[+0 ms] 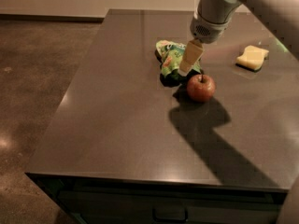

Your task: Move green rice chip bag near apple

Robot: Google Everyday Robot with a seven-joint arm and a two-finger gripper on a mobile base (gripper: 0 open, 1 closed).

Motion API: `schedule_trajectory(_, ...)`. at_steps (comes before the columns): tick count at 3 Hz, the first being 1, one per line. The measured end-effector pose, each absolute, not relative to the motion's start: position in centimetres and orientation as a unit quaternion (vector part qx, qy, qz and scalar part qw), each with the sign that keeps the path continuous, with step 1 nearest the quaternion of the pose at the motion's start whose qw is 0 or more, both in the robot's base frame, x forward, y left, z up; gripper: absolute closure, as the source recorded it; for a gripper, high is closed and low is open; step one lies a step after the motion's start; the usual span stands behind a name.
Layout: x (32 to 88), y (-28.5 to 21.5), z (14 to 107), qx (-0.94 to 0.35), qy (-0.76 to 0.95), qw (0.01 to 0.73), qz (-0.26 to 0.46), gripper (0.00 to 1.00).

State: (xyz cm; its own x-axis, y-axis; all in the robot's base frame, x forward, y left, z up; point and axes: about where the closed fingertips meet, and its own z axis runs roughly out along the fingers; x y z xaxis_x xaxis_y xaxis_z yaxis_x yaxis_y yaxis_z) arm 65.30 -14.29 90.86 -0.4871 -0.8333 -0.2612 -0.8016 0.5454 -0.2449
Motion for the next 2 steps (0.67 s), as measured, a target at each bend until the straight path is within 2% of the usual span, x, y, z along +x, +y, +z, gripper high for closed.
schedule_trajectory(2, 65.11, -14.33, 91.96, -0.484, 0.855, 0.186, -0.014, 0.00)
